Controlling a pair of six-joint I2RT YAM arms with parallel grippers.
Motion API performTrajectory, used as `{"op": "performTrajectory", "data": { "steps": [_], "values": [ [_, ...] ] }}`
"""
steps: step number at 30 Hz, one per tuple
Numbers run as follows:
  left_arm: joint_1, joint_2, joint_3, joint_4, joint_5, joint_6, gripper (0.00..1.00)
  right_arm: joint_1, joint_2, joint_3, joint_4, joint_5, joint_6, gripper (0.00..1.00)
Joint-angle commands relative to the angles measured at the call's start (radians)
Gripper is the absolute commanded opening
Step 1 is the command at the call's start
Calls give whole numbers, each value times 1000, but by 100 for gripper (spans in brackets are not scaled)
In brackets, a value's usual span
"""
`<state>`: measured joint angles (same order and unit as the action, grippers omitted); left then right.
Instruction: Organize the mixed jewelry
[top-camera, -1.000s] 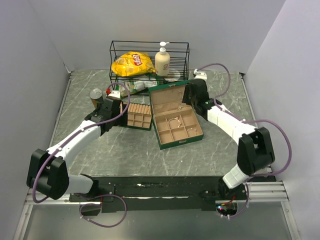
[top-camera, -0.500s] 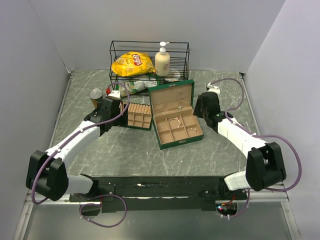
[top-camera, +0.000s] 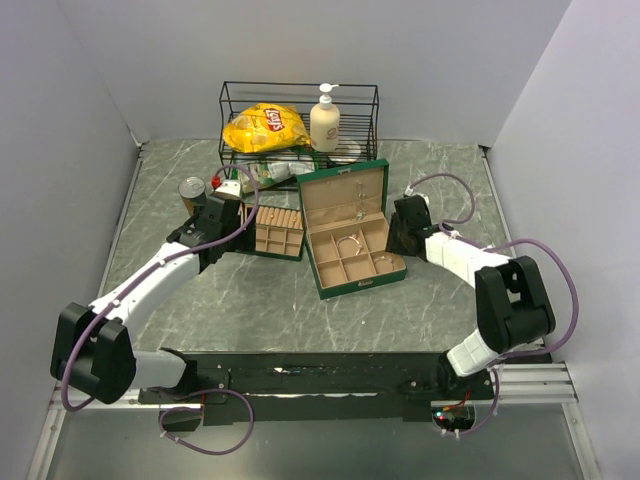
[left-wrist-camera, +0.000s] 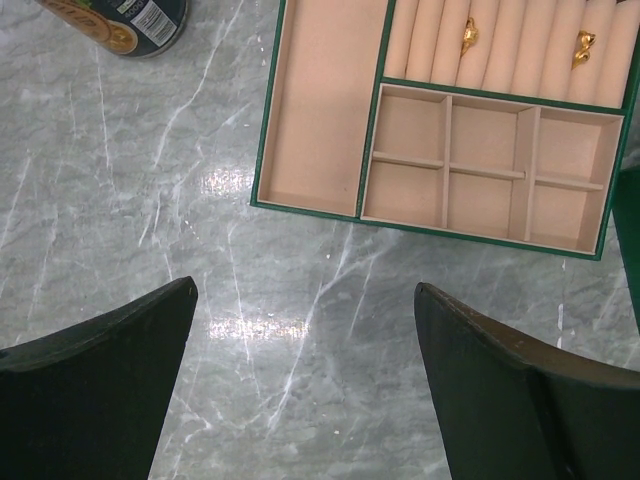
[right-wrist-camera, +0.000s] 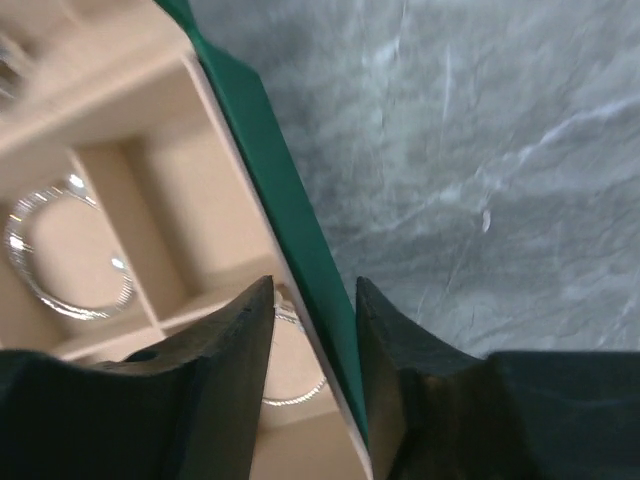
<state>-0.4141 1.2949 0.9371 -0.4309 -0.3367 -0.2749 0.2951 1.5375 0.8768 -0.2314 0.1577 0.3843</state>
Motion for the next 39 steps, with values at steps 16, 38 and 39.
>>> {"op": "performTrajectory", "data": {
  "steps": [16, 38, 39],
  "values": [
    [-15, -52, 25, 21, 19, 6, 96, 15, -162, -139, -68, -193, -22, 0],
    [-20, -193, -26, 90, 62, 25, 96, 226, -148, -30, -266, 65, -222, 0],
    [-20, -215, -29, 96, 80, 26, 96, 226, -145, -27, -263, 75, -225, 0]
  ]
}}
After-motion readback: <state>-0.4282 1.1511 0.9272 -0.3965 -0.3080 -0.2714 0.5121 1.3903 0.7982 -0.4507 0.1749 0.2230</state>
